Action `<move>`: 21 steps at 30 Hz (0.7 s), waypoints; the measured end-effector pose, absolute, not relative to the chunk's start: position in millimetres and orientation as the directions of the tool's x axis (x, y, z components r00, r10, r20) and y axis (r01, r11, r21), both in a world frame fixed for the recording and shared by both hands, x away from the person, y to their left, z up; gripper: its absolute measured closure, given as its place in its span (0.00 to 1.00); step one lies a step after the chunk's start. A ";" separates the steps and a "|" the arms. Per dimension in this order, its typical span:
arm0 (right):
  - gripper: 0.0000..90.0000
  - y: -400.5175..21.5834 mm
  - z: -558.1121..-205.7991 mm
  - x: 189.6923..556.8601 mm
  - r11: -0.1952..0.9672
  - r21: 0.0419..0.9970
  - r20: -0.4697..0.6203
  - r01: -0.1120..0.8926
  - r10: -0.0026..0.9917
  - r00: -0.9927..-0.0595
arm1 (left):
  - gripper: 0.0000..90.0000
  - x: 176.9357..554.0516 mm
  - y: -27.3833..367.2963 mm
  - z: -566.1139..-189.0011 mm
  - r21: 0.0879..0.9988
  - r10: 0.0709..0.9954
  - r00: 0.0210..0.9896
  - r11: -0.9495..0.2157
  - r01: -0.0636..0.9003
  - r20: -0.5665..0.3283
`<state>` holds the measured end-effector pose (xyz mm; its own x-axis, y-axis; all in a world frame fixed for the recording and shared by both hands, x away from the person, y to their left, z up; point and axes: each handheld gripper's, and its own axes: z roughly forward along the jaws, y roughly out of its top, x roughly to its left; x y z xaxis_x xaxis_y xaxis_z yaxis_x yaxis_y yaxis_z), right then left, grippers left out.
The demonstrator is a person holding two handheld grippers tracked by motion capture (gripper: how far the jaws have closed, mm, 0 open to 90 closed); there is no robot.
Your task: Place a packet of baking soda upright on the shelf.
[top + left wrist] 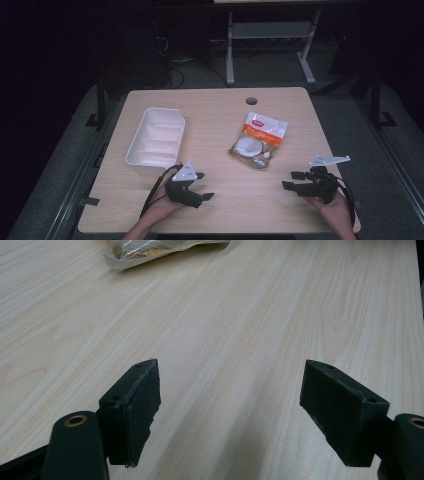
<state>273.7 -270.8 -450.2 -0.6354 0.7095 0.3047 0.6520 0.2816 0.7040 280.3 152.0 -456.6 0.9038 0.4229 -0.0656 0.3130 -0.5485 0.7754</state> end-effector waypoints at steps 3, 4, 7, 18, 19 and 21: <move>0.42 -270.2 -449.9 273.6 0.284 0.705 0.306 0.650 0.704 -0.640 | 0.28 281.0 151.3 -456.3 0.773 0.427 0.902 -0.548 0.319 -0.070; 0.43 -269.6 -449.5 273.2 0.289 0.704 0.310 0.649 0.697 -0.647 | 0.31 281.4 151.0 -455.6 0.775 0.421 0.903 -0.540 0.327 -0.088; 0.43 -268.6 -449.0 272.6 0.288 0.702 0.316 0.651 0.693 -0.647 | 0.34 281.2 150.6 -454.5 0.778 0.416 0.904 -0.532 0.333 -0.102; 0.41 -264.9 -449.5 278.3 0.324 0.699 0.304 0.637 0.671 -0.676 | 0.60 283.5 125.2 -443.7 0.773 0.388 0.920 -0.568 0.283 -0.053; 0.41 -266.0 -449.7 279.2 0.319 0.701 0.306 0.638 0.672 -0.674 | 0.63 285.1 121.1 -443.2 0.769 0.385 0.921 -0.573 0.284 -0.054; 0.41 -267.7 -449.6 280.5 0.313 0.702 0.310 0.639 0.674 -0.671 | 0.69 289.6 112.6 -442.3 0.760 0.394 0.918 -0.582 0.290 -0.049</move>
